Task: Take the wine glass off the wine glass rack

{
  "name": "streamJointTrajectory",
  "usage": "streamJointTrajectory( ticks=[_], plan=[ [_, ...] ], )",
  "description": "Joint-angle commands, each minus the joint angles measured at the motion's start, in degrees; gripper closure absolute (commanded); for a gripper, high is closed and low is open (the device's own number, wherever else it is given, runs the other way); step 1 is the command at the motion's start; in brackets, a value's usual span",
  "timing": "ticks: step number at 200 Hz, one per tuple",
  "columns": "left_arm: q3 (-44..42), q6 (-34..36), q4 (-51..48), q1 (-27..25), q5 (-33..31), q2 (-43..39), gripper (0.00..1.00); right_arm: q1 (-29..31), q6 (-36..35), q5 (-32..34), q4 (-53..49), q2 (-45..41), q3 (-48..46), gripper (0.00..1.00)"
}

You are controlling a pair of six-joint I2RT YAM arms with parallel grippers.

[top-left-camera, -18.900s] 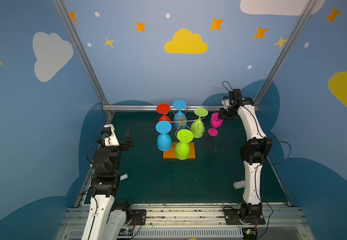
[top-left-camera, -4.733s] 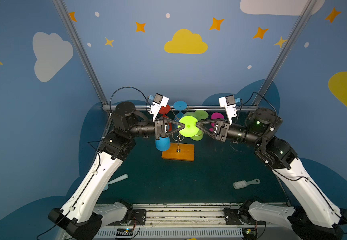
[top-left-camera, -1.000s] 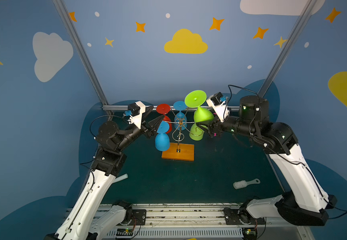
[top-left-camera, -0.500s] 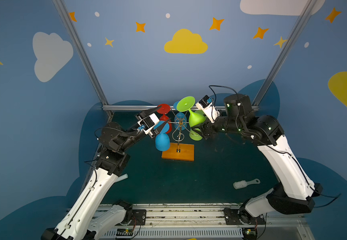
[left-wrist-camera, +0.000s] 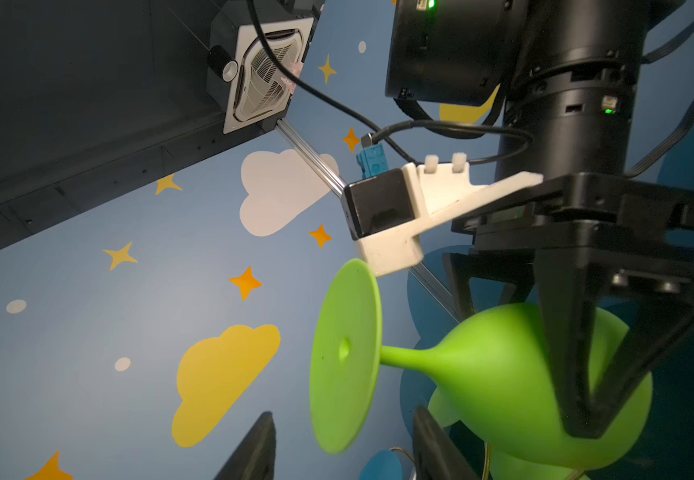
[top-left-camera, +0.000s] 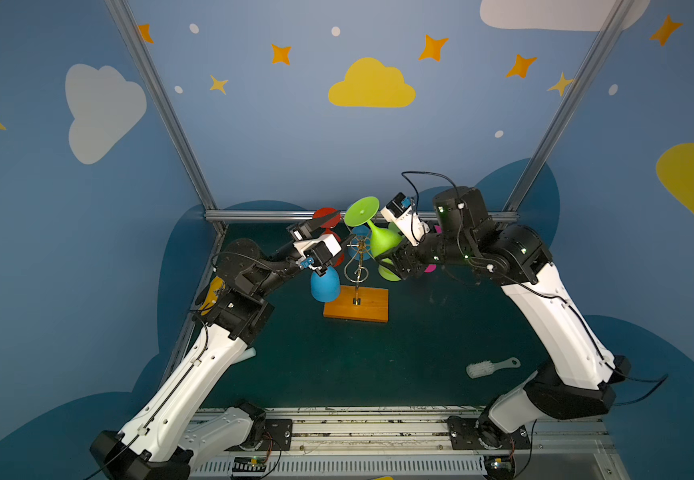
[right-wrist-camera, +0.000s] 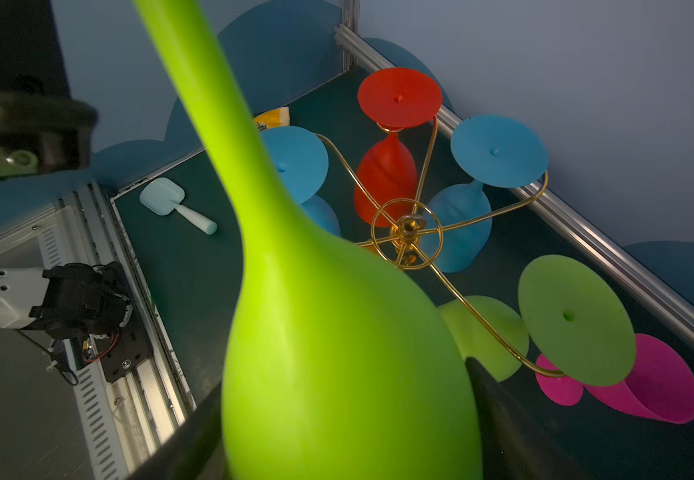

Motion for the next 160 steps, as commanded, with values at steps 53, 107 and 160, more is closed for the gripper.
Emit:
streamJointTrajectory(
  ticks=[53, 107, 160],
  plan=[
    [2.2, 1.6, 1.2, -0.4, -0.3, 1.3, 0.58, 2.3, 0.4, -0.2, -0.8, 1.5, 1.6, 0.63],
    [2.2, 1.4, 0.6, -0.4, -2.1, 1.1, 0.81, 2.8, 0.9, -0.5, -0.6, 1.5, 1.5, 0.57],
    [0.0, -1.0, 2.0, -0.4, -6.1, -0.8, 0.97, 2.5, 2.5, -3.0, 3.4, -1.0, -1.4, 0.30]
  ],
)
